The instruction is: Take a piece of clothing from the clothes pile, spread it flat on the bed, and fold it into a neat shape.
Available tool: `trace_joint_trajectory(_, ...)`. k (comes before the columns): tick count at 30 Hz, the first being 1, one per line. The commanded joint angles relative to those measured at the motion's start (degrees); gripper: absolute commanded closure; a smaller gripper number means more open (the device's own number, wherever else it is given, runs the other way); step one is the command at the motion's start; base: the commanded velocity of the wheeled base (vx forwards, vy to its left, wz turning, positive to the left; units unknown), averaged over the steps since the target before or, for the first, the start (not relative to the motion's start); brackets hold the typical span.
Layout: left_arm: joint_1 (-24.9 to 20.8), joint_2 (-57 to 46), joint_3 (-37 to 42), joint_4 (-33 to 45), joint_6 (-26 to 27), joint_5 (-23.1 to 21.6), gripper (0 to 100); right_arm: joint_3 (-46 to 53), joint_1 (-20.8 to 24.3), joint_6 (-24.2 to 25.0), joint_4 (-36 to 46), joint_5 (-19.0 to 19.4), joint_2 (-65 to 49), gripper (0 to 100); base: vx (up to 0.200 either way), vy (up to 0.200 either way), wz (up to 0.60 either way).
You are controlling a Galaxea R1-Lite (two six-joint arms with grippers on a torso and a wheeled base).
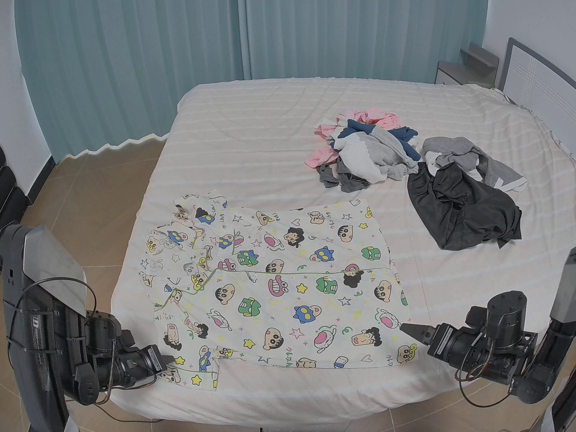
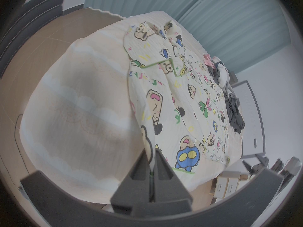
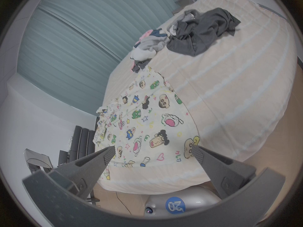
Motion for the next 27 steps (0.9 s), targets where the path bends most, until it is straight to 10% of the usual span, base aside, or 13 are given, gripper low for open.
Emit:
trace_joint_trajectory(1, 4.0, -2.3, 1.0, -0.7, -3.8, 0.0, 100, 1.0, -0.3, 1.4, -4.1, 0.4, 12.5, 0, 0.0, 0.0, 0.0)
trace_joint_trajectory(27, 7.7, -12.3, 0.9, 14.5, -4.0, -5.5, 100, -1.5, -2.5, 14.9, -8.3, 0.4, 21.5, 0, 0.0, 0.0, 0.0)
